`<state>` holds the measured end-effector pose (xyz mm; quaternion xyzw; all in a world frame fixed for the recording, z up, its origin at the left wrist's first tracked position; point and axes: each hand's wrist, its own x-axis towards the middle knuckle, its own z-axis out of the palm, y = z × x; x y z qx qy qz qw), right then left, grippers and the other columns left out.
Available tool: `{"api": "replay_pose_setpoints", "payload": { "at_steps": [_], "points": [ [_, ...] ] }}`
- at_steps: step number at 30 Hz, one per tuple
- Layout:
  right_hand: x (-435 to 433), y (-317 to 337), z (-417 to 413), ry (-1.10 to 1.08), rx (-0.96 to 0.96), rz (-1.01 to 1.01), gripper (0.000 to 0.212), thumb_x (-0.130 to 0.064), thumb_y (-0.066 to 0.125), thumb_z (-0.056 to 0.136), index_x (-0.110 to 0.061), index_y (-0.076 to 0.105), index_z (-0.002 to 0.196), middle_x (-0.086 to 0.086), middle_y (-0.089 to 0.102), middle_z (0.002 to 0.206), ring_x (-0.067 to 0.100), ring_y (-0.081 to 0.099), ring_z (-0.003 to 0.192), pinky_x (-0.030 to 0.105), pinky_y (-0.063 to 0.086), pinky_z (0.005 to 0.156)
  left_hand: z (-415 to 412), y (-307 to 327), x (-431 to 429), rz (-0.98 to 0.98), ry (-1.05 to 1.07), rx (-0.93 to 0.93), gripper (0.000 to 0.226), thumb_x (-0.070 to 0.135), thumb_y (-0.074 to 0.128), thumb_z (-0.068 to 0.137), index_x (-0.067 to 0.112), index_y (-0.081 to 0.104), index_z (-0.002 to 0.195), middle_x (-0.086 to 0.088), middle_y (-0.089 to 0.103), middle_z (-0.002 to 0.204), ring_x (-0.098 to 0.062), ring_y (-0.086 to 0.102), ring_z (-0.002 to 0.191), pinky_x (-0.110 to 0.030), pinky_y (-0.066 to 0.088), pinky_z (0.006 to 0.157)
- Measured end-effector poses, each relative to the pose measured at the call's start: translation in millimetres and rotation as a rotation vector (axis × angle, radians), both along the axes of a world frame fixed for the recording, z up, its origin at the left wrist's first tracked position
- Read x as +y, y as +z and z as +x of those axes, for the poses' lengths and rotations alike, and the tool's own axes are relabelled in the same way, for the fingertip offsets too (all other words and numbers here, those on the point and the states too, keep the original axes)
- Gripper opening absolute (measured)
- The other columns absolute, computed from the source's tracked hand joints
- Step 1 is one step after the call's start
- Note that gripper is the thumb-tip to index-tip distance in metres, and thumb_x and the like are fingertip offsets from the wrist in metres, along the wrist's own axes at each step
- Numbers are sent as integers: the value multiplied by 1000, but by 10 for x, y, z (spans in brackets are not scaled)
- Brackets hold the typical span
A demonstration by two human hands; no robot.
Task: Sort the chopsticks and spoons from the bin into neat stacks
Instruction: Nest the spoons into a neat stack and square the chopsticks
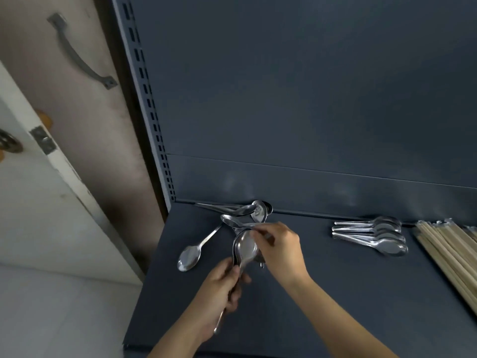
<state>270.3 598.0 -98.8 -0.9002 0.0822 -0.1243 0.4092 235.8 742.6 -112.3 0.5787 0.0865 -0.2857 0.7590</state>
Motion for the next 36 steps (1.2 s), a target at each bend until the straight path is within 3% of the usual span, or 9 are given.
{"api": "replay_pose_setpoints", "payload": {
  "at_steps": [5,10,13,17,23,27,30,33,36],
  "points": [
    [96,6,308,102,244,-223,34,-35,62,88,-17,62,117,2,60,114,21,59,102,29,46,84,77,-3,386,-10,175,-22,19,7,38,100,9,56,104,-4,52,71,-4,28,41,-15,17,37],
    [215,-127,355,153,527,-528,49,-35,68,81,-18,51,124,2,52,124,23,49,117,35,45,88,117,-71,720,28,269,-66,19,7,37,100,7,55,93,-3,52,71,-3,28,40,-14,18,36],
    [205,-175,269,201,589,-697,42,-37,67,80,-20,55,117,1,52,120,22,48,116,34,41,91,119,-102,815,43,283,-57,18,6,37,100,6,54,93,-2,53,68,-3,28,39,-14,18,36],
    [143,-186,161,241,529,-771,29,-14,54,87,-23,59,114,1,56,116,22,55,106,29,43,85,118,-130,826,37,274,-60,17,7,38,100,5,54,94,-1,53,69,-4,29,41,-14,19,36],
    [22,-44,68,178,528,-504,27,-12,50,85,-29,66,99,-1,65,93,23,60,86,24,39,67,146,-53,680,67,199,-92,22,8,39,100,15,59,107,1,55,68,-4,31,44,-16,21,39],
    [-59,129,8,136,489,-50,21,-16,70,77,-27,66,94,-5,62,81,9,57,70,15,42,61,194,-40,524,151,197,-167,18,7,39,100,10,56,107,-3,56,73,-5,47,48,-17,40,44],
    [-5,287,-58,103,485,324,9,-7,73,74,-15,70,78,-3,64,67,9,56,61,22,46,59,217,-25,411,90,249,-213,17,4,38,99,8,55,101,-8,59,75,-10,66,63,-22,57,65],
    [67,445,-88,97,527,647,19,-7,68,82,11,65,89,11,62,75,14,61,66,19,51,58,247,-52,381,218,269,-397,18,9,40,99,10,57,107,-2,69,83,-10,68,90,-29,53,89],
    [147,617,-112,120,562,883,22,-11,62,88,10,66,92,16,64,87,24,68,82,23,56,65,275,-42,405,377,284,-527,21,18,43,99,26,56,114,15,71,94,3,61,97,-16,43,88]
  ]
}}
